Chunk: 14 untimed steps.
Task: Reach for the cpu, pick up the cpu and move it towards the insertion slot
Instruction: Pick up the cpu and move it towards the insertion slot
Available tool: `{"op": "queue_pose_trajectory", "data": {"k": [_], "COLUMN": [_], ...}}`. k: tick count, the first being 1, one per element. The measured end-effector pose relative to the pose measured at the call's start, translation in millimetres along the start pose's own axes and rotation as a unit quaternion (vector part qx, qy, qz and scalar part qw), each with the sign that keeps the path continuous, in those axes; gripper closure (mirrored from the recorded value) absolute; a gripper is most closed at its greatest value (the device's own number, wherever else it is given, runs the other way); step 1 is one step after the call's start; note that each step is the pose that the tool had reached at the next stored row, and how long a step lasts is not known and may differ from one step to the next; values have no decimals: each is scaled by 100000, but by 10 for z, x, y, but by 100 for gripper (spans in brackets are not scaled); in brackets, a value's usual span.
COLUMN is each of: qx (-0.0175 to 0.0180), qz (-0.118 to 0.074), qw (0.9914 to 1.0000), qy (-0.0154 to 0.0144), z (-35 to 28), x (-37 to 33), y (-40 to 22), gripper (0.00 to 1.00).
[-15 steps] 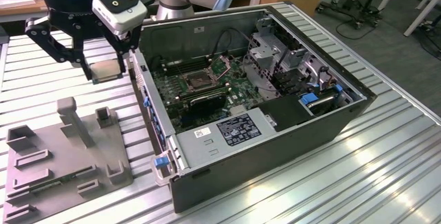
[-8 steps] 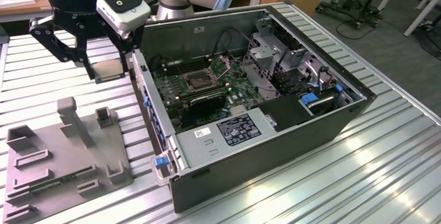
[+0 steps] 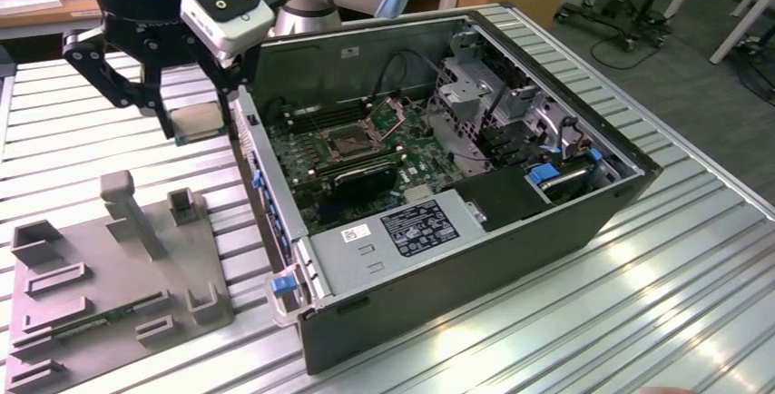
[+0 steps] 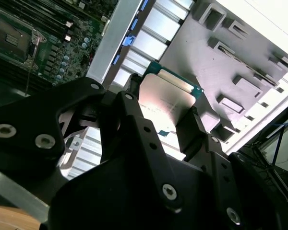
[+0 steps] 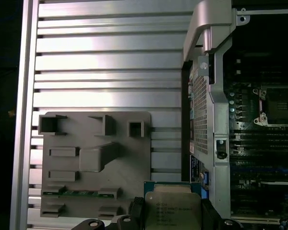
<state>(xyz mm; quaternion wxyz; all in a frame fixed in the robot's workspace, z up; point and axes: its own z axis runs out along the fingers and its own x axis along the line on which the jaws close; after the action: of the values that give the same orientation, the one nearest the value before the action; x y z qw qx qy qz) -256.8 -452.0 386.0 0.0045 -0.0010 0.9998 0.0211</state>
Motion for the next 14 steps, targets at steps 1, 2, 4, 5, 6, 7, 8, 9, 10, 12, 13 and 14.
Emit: {"op": "queue_pose_trajectory", "data": {"k": [1,2,4,5,6,7,8,9,10,12,13,14], "qx": [-4,0,-1,-2,-2,3,-2,-3,1,-1,-3,0], "qz": [-1,-3,-1,0,0,2,0,0,-2,-3,-1,-3], "qw": [100000,100000,100000,100000,100000,100000,100000,100000,100000,100000,100000,100000], "qy": [-2,0,-2,0,-1,3,-1,-1,0,0,-2,0], "z": [0,0,0,1,1,0,1,1,1,1,1,1], "x": [-6,-12,-22,-27,-31,-35,-40,-43,-48,-57,-61,-67], "y": [0,0,0,0,0,0,0,0,0,0,0,0], "gripper": [45,45,45,45,45,45,45,45,45,45,45,45]}}
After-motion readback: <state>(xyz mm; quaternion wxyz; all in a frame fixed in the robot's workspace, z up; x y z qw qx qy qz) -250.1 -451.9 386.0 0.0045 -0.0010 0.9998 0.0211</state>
